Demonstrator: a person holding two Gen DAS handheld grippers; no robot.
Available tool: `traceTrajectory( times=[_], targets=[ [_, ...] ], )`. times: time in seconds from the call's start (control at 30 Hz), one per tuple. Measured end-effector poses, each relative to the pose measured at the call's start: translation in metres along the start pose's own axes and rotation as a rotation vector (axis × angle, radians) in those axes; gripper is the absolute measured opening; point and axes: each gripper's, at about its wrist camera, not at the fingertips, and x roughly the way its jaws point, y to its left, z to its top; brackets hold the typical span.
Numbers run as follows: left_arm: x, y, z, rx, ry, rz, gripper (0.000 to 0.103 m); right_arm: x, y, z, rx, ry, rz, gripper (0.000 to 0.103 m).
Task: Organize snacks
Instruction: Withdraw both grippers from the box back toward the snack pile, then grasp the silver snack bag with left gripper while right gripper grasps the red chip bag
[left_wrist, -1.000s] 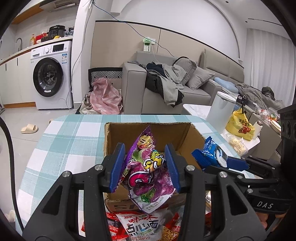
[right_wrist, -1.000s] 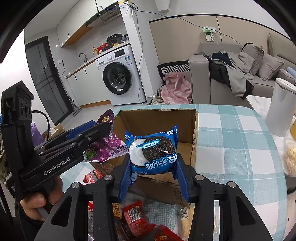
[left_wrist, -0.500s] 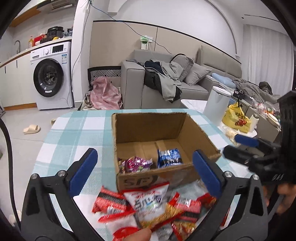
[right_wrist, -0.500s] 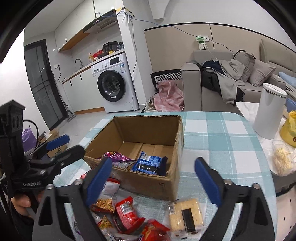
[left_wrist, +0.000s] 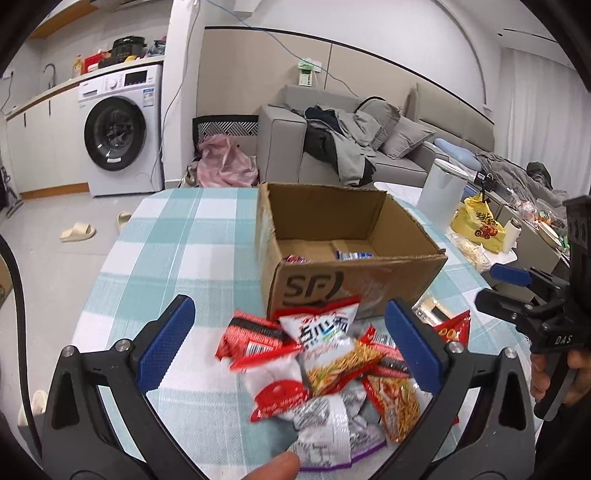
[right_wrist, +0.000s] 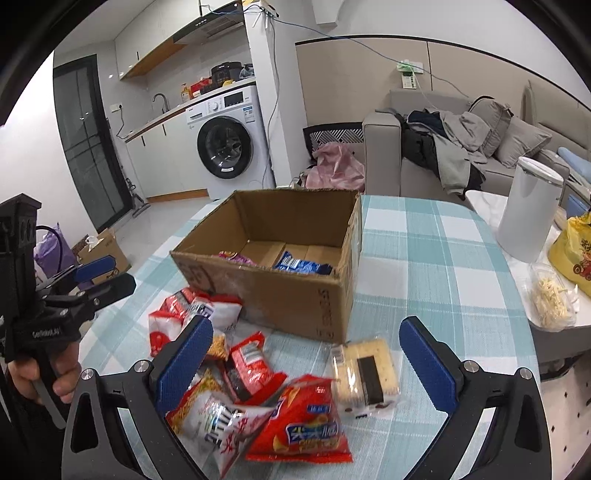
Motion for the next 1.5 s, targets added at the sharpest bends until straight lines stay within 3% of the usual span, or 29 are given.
traceTrajectory(
  times=[0.37, 0.9, 1.13, 1.33, 1.5],
  targets=[
    [-0.023, -0.008, -0.022, 0.034, 0.031, 0.014, 0.102, -0.004, -0.014, -0.027, 0.030, 0.065, -0.022, 0.103],
    [0.009, -0.024, -0.043, 0.094, 0.160, -0.006, 0.102, 0.025, -0.010, -0.051, 0.012, 0.196, 0.059, 0.101],
    [0.019, -0.034, -0.051, 0.145, 0.220, -0.027, 0.102, 0.032, -0.009, -0.055, 0.007, 0.222, 0.078, 0.086],
    [0.027, -0.035, -0.058, 0.178, 0.278, -0.042, 0.102, 0.034, -0.011, -0.057, 0.006, 0.236, 0.081, 0.080],
    [0.033, -0.031, -0.062, 0.178, 0.314, -0.072, 0.089, 0.035, -0.012, -0.059, -0.005, 0.244, 0.085, 0.076]
  ],
)
